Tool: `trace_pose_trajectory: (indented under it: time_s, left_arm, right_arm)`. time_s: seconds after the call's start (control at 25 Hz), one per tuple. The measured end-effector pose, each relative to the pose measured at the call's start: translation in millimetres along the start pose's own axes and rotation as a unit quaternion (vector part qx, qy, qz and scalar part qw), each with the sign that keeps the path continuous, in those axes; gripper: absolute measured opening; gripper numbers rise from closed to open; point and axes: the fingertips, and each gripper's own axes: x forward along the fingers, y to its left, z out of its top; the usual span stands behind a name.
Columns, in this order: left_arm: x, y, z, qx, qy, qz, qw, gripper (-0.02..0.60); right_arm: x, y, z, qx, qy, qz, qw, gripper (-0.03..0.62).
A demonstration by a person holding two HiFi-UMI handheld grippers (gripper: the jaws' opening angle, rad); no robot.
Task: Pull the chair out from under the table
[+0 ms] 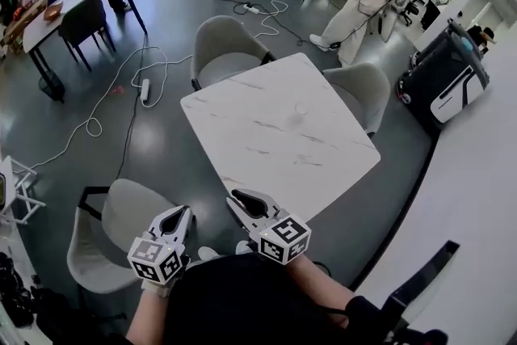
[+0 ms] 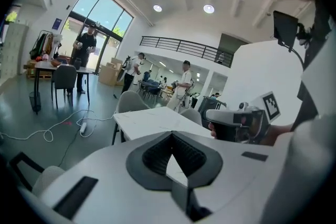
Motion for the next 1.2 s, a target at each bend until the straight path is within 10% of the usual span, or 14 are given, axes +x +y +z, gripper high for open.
trace_pose_trajectory:
  time_s: [0.2, 1.2]
  left_arm:
    - [11, -25, 7, -0.055, -0.034, -0.032, 0.9974, 0.005]
    - [4, -53, 1, -0.036, -0.045, -0.078, 0.9953, 0.005]
  right_arm:
    - [-11, 4, -1, -0.013, -0.003, 0.003, 1.000, 0.049]
    - [-16, 13, 3, -0.021, -0.015, 0.021, 0.999, 0.021]
